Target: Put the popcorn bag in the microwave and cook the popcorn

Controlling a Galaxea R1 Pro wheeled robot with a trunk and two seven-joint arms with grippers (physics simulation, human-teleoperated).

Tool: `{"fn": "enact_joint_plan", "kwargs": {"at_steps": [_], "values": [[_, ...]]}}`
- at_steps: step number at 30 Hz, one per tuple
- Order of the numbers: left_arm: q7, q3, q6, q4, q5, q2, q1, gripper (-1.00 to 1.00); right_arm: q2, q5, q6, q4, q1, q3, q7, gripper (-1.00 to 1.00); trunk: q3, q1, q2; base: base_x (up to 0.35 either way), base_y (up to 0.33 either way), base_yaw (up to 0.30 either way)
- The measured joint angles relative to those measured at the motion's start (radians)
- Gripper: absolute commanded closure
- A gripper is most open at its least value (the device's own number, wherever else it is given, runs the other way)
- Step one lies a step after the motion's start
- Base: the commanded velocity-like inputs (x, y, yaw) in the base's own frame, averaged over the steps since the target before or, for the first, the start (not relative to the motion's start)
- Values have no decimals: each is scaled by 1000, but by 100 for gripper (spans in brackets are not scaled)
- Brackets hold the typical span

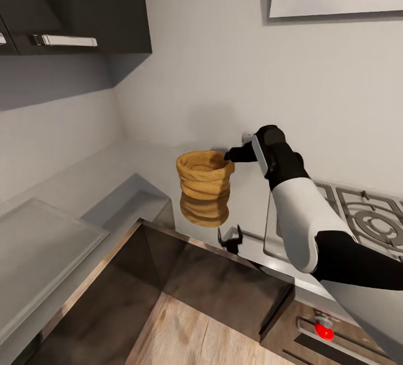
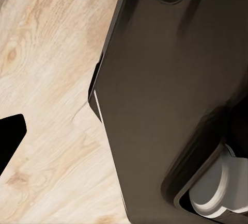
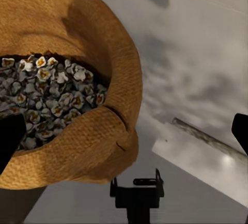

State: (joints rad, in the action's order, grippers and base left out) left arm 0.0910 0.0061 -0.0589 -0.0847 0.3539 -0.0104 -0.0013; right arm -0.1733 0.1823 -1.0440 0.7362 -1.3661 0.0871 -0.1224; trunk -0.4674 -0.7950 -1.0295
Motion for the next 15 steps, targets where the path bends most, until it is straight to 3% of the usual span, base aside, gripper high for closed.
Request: {"fn": "enact_joint_plan", "kwargs": {"at_steps": [12,15], "values": [[0,-3,0,-1,1,0,1,-100,0,11,0,-18,0,9,16,-100,0,0,0,3,0,0],[0,-9,0,-1,-3,0,1,-100,0,10,0,-13,0,9,16,-100,0,0,0,220,0,0]]}}
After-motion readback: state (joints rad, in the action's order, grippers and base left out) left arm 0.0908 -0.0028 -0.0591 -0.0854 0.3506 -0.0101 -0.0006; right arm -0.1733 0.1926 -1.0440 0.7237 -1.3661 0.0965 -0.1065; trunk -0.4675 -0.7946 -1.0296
